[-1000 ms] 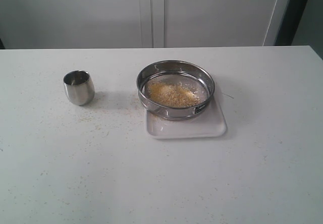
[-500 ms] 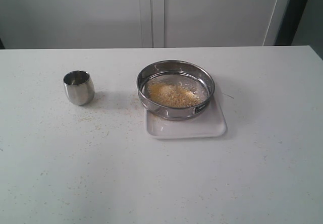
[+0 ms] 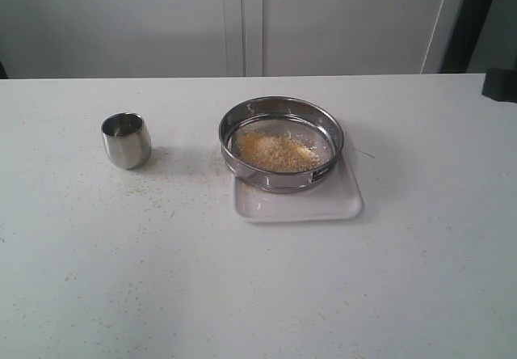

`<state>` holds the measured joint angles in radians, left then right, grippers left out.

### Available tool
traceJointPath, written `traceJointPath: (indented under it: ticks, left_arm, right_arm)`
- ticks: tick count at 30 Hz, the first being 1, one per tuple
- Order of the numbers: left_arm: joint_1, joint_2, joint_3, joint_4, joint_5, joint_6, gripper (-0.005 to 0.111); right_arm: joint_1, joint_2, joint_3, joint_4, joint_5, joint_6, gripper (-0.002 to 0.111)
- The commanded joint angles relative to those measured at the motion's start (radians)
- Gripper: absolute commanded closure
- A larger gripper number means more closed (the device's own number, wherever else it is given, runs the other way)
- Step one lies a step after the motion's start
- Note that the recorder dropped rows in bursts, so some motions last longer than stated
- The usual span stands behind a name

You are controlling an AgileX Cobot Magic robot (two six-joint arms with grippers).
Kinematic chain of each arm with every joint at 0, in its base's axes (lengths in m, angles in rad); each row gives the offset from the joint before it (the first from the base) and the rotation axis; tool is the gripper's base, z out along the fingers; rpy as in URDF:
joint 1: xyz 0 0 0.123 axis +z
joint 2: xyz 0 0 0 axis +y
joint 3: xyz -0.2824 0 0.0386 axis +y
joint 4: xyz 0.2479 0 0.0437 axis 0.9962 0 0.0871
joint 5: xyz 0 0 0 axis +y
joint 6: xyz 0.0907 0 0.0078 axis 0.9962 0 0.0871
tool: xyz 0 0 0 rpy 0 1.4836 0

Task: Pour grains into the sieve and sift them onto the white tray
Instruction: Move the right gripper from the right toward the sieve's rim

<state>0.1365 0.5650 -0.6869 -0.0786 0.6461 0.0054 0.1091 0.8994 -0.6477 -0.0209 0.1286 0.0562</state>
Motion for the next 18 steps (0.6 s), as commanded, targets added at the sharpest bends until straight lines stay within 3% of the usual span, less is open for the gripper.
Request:
traceJointPath:
  ticks: [1, 18]
  left_arm:
    - [0.0, -0.006, 0.003, 0.003, 0.006, 0.003, 0.107]
    - [0.0, -0.006, 0.003, 0.003, 0.006, 0.003, 0.107]
  right_arm:
    - [-0.011, 0.103, -0.075, -0.005, 0.085, -0.012, 0.108]
    - [-0.009, 0.447, -0.309, 0.021, 0.334, -0.029, 0.108]
